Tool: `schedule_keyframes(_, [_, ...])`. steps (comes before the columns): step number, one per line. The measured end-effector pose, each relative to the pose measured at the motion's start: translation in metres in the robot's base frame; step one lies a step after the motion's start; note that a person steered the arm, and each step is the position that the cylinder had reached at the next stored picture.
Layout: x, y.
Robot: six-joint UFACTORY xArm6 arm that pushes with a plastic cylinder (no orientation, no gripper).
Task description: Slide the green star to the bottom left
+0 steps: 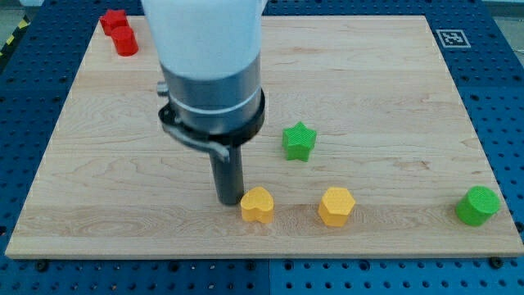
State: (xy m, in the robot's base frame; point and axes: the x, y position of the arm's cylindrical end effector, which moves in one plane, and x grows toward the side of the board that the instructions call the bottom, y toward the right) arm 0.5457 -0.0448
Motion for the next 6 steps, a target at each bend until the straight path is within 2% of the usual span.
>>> schedule_keyframes(1, [-0.026,0.031])
schedule_keyframes(3, [-0.026,0.158])
schedule_keyframes(4, [-0.043,0.206])
schedule_keyframes(5, [-0.068,0.200])
schedule_keyframes(6, [-0.081,0.160])
